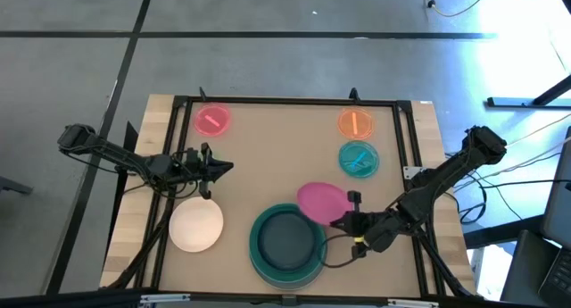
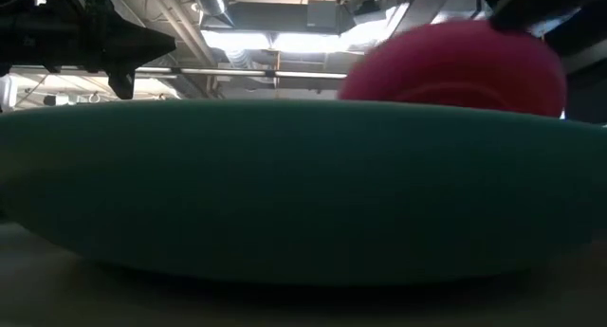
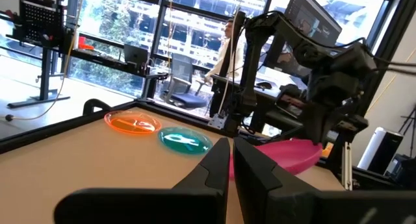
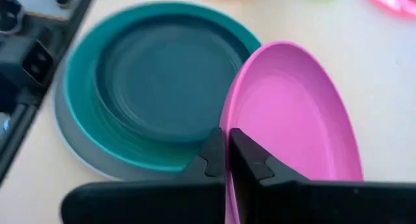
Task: Stack plastic plates
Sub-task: Stack the pink plate on top of the black plate
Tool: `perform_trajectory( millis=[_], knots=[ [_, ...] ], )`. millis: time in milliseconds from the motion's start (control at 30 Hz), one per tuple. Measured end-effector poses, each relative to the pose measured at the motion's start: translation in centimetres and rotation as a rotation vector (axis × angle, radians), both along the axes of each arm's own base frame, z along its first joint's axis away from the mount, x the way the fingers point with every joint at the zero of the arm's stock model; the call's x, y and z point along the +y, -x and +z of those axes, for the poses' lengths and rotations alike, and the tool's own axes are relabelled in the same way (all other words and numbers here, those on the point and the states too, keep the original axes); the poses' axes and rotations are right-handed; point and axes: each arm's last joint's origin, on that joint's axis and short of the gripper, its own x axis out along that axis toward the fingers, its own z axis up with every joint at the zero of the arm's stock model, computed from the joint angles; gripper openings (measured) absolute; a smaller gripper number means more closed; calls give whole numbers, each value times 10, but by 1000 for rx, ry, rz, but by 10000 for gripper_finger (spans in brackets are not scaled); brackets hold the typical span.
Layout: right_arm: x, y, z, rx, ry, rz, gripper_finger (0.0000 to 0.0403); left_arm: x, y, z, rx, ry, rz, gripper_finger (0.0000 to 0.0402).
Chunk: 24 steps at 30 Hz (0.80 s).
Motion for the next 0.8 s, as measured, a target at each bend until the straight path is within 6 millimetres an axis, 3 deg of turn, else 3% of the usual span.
perform_trajectory(
  millis=[567,800],
  knots=[
    [34,-34,-5,-268,20,274,0,0,0,0,-1,6,-3,15],
    [42,-46,-21,-272,10,352,0,0,0,0,-2,7,-3,15]
  ],
)
